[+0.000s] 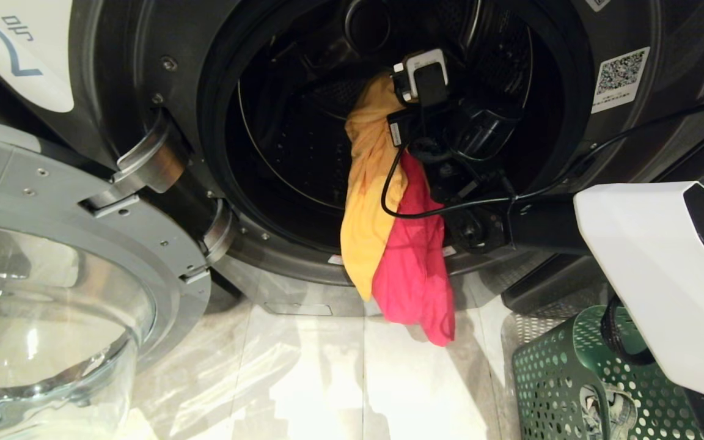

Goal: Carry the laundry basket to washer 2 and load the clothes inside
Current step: Place the clothes into the washing machine

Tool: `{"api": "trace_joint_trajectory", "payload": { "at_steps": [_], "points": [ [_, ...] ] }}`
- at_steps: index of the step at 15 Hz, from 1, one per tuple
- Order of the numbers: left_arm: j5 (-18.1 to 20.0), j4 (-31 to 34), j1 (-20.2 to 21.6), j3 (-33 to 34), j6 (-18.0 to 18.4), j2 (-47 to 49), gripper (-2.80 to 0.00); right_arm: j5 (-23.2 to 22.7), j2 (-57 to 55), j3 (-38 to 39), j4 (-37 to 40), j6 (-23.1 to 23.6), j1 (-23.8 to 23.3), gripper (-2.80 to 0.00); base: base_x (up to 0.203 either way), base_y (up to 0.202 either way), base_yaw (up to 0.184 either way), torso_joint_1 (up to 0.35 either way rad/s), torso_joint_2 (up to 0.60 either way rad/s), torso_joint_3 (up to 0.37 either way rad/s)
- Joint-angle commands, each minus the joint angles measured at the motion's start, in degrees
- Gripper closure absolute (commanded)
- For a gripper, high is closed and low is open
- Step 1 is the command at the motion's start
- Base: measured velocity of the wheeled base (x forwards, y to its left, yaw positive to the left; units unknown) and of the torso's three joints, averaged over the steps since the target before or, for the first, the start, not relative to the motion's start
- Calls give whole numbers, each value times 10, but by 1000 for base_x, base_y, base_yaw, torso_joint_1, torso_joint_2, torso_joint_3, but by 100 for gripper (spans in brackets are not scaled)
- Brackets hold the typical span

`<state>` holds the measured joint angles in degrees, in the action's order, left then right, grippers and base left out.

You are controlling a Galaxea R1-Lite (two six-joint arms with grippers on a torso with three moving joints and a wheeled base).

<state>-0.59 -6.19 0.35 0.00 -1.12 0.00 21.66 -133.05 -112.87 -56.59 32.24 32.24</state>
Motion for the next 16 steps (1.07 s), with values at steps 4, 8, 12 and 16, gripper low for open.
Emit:
{"api": "trace_joint_trajectory", "payload": {
  "at_steps": [4,8,12,16],
  "points": [
    [0,0,0,23,0,0,0,-69,10,0,-70,50,0,0,0,0,0,0,0,0],
    [0,0,0,23,0,0,0,-65,3,0,-46,34,0,0,0,0,0,0,0,0],
    [0,0,0,23,0,0,0,-54,7,1,46,-18,0,-280,0,0,0,0,0,0],
    [0,0,1,23,0,0,0,-54,9,13,63,-23,1,-280,0,0,0,0,0,0]
  ]
}}
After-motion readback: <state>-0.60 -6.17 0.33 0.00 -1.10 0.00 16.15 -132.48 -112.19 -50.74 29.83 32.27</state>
